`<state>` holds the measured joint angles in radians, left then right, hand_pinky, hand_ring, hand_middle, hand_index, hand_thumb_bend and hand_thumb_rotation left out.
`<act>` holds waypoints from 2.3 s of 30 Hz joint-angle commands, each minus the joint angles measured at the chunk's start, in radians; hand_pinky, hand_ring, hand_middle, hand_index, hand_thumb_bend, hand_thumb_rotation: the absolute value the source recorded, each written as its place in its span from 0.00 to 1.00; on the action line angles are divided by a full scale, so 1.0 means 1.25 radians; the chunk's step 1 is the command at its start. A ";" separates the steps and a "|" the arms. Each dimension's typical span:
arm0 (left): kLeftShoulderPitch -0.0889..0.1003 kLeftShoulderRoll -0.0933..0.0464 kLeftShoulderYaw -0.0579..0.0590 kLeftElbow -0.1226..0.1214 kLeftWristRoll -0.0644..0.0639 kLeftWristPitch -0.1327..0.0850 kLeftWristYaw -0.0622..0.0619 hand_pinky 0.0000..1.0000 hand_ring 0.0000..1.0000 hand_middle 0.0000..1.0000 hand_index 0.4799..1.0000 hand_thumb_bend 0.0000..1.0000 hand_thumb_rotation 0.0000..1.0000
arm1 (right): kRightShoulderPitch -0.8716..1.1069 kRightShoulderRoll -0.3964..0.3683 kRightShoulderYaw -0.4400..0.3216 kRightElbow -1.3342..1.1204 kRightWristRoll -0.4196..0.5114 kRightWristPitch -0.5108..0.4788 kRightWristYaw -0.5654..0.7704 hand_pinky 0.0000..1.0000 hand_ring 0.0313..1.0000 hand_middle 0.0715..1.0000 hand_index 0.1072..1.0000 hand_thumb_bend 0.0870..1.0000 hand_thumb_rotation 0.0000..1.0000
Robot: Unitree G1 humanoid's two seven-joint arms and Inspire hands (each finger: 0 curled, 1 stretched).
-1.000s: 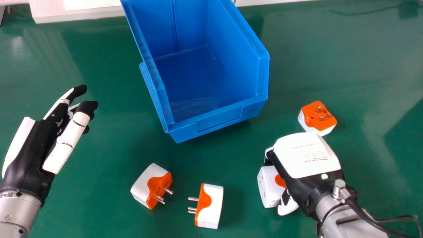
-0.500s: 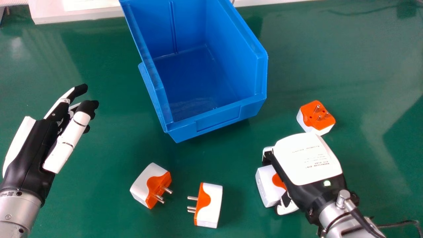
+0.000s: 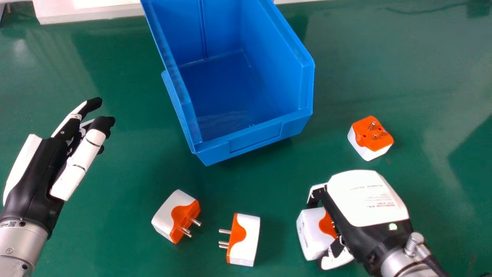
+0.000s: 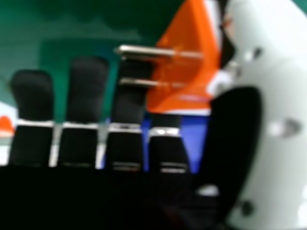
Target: Pick all objects and put in blue box
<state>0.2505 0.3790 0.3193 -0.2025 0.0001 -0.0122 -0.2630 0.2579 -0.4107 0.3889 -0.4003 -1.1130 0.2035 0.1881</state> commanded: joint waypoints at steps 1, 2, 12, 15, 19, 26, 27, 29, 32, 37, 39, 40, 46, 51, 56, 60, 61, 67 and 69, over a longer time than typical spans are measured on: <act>-0.004 0.011 0.004 -0.008 -0.006 -0.011 -0.001 0.81 0.83 0.84 0.83 0.63 0.92 | 0.008 0.009 -0.024 -0.073 0.011 -0.007 -0.003 0.30 0.37 0.46 0.45 0.46 0.00; -0.005 0.012 0.004 -0.005 -0.005 -0.012 -0.001 0.82 0.83 0.84 0.83 0.63 0.92 | 0.013 0.011 -0.030 -0.091 0.016 -0.013 -0.009 0.31 0.38 0.46 0.45 0.46 0.00; -0.015 0.013 0.001 0.004 0.005 -0.014 0.006 0.81 0.83 0.84 0.83 0.63 0.92 | -0.005 0.039 -0.068 -0.199 0.021 -0.058 -0.005 0.33 0.40 0.49 0.45 0.45 0.00; -0.018 0.012 0.000 0.005 0.003 -0.013 0.005 0.80 0.82 0.84 0.83 0.63 0.92 | -0.027 0.051 -0.076 -0.219 0.015 -0.063 0.008 0.33 0.40 0.49 0.45 0.45 0.00; -0.022 0.011 -0.003 0.010 0.005 -0.016 0.006 0.79 0.82 0.84 0.82 0.63 0.92 | -0.077 0.072 -0.081 -0.238 0.016 -0.070 0.016 0.33 0.41 0.50 0.46 0.45 0.00; -0.028 0.011 -0.010 0.016 0.008 -0.018 0.009 0.78 0.82 0.83 0.82 0.64 0.92 | -0.171 0.116 -0.076 -0.217 0.019 -0.093 -0.003 0.34 0.42 0.51 0.46 0.45 0.00; -0.029 0.011 -0.011 0.017 0.007 -0.017 0.009 0.77 0.82 0.83 0.82 0.64 0.92 | -0.182 0.121 -0.075 -0.211 0.020 -0.096 -0.007 0.34 0.42 0.51 0.46 0.44 0.00; -0.031 0.011 -0.013 0.019 0.007 -0.017 0.010 0.77 0.82 0.83 0.82 0.64 0.92 | -0.220 0.131 -0.078 -0.184 0.025 -0.103 -0.018 0.34 0.42 0.51 0.46 0.44 0.00; -0.033 0.011 -0.017 0.018 0.012 -0.015 0.013 0.77 0.82 0.83 0.82 0.64 0.92 | -0.298 0.140 -0.083 -0.120 0.032 -0.113 -0.032 0.34 0.42 0.51 0.46 0.44 0.00; -0.034 0.008 -0.018 0.017 0.010 -0.010 0.013 0.77 0.81 0.83 0.81 0.64 0.91 | -0.399 0.143 -0.075 -0.033 0.029 -0.120 -0.044 0.33 0.42 0.51 0.46 0.44 0.00; -0.034 0.007 -0.018 0.016 0.010 -0.008 0.013 0.77 0.81 0.83 0.81 0.63 0.91 | -0.433 0.144 -0.069 -0.001 0.026 -0.122 -0.050 0.33 0.42 0.51 0.46 0.44 0.00; -0.034 0.007 -0.019 0.015 0.009 -0.007 0.013 0.77 0.81 0.83 0.81 0.63 0.91 | -0.451 0.145 -0.065 0.018 0.026 -0.123 -0.053 0.33 0.42 0.51 0.46 0.44 0.00; -0.027 0.002 -0.020 -0.002 0.003 0.007 0.013 0.77 0.81 0.83 0.81 0.63 0.91 | -0.574 0.151 -0.046 0.157 0.026 -0.126 -0.079 0.34 0.42 0.51 0.46 0.44 0.00; -0.017 -0.003 -0.022 -0.019 0.004 0.011 0.014 0.77 0.81 0.83 0.81 0.64 0.91 | -0.677 0.155 -0.034 0.284 0.030 -0.114 -0.092 0.33 0.42 0.51 0.46 0.44 0.00; -0.009 -0.008 -0.023 -0.027 -0.008 0.014 0.010 0.77 0.81 0.83 0.81 0.64 0.91 | -0.771 0.178 -0.014 0.423 0.035 -0.091 -0.109 0.33 0.42 0.51 0.46 0.44 0.00; 0.000 -0.016 -0.023 -0.040 -0.024 0.026 0.009 0.76 0.81 0.83 0.81 0.64 0.91 | -0.843 0.202 0.003 0.535 0.046 -0.070 -0.119 0.33 0.43 0.51 0.46 0.44 0.00; 0.001 -0.018 -0.023 -0.042 -0.027 0.029 0.008 0.76 0.81 0.83 0.81 0.64 0.91 | -0.866 0.209 0.008 0.572 0.050 -0.065 -0.120 0.33 0.43 0.51 0.46 0.44 0.00; 0.014 -0.028 -0.026 -0.066 -0.040 0.046 0.011 0.77 0.81 0.83 0.81 0.65 0.91 | -0.957 0.231 0.032 0.722 0.077 -0.063 -0.150 0.34 0.43 0.50 0.43 0.45 0.00; 0.017 -0.030 -0.027 -0.074 -0.042 0.052 0.012 0.78 0.81 0.83 0.81 0.65 0.91 | -0.971 0.233 0.039 0.748 0.085 -0.064 -0.161 0.35 0.43 0.50 0.42 0.45 0.00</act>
<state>0.2635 0.3424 0.2821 -0.2603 -0.0402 0.0542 -0.2526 -0.8959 -0.1234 0.4367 0.5347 -1.0196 0.1226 0.0212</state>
